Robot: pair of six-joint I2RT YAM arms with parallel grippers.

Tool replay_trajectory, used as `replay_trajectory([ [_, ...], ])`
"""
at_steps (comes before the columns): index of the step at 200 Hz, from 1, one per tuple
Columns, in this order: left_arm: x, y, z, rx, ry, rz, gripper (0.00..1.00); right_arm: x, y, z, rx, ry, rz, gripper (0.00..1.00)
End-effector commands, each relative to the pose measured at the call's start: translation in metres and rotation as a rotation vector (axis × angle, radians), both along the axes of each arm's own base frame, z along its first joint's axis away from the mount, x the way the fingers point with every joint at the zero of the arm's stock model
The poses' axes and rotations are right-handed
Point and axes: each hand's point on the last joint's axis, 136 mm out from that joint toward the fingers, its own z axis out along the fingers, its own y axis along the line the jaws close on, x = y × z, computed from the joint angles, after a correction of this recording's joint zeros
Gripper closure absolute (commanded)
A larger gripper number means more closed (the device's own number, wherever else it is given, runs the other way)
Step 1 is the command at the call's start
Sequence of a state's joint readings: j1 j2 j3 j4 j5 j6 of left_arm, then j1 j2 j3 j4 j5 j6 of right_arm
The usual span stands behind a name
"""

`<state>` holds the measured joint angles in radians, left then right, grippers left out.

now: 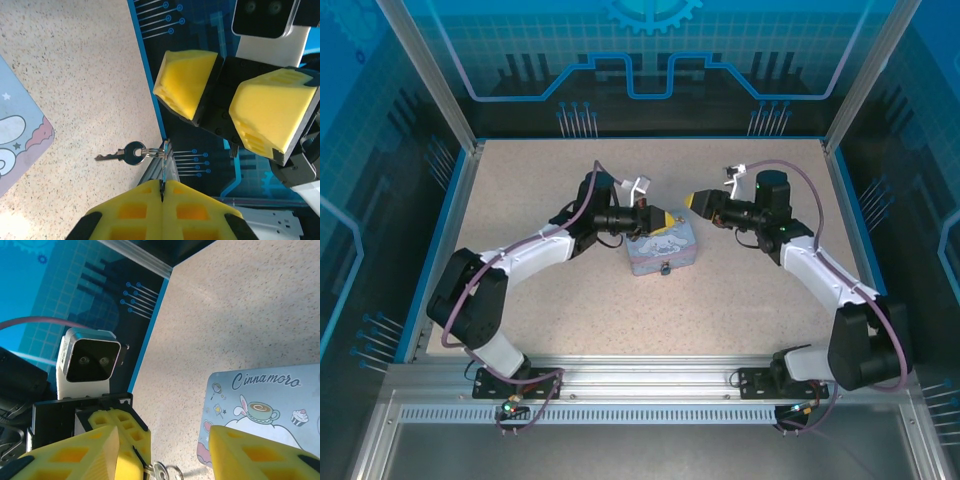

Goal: Unlock the padlock with the key

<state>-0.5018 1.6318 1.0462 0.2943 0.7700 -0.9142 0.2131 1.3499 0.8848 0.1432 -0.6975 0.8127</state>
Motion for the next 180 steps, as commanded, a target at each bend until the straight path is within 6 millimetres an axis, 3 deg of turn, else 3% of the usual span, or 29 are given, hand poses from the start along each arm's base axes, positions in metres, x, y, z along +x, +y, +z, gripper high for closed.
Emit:
replay_trajectory([
  [1, -0.002, -0.005, 0.008, -0.024, -0.023, -0.07, 1.0, 0.002, 0.004, 0.006, 0.018, -0.05, 0.065, 0.51],
  [41, 0.002, -0.008, 0.003, -0.022, -0.008, -0.077, 1.0, 0.0, 0.009, 0.001, 0.043, -0.046, 0.1, 0.57],
  [48, 0.002, -0.008, 0.002, -0.022, -0.007, -0.078, 1.0, -0.005, 0.009, -0.01, 0.039, -0.021, 0.105, 0.58],
  [105, 0.008, -0.007, 0.002, -0.035, -0.003, -0.075, 1.0, -0.013, 0.01, -0.022, 0.037, 0.003, 0.133, 0.62],
  [180, 0.015, -0.006, 0.001, -0.049, 0.002, -0.064, 1.0, -0.025, 0.015, -0.026, 0.054, 0.001, 0.187, 0.68],
])
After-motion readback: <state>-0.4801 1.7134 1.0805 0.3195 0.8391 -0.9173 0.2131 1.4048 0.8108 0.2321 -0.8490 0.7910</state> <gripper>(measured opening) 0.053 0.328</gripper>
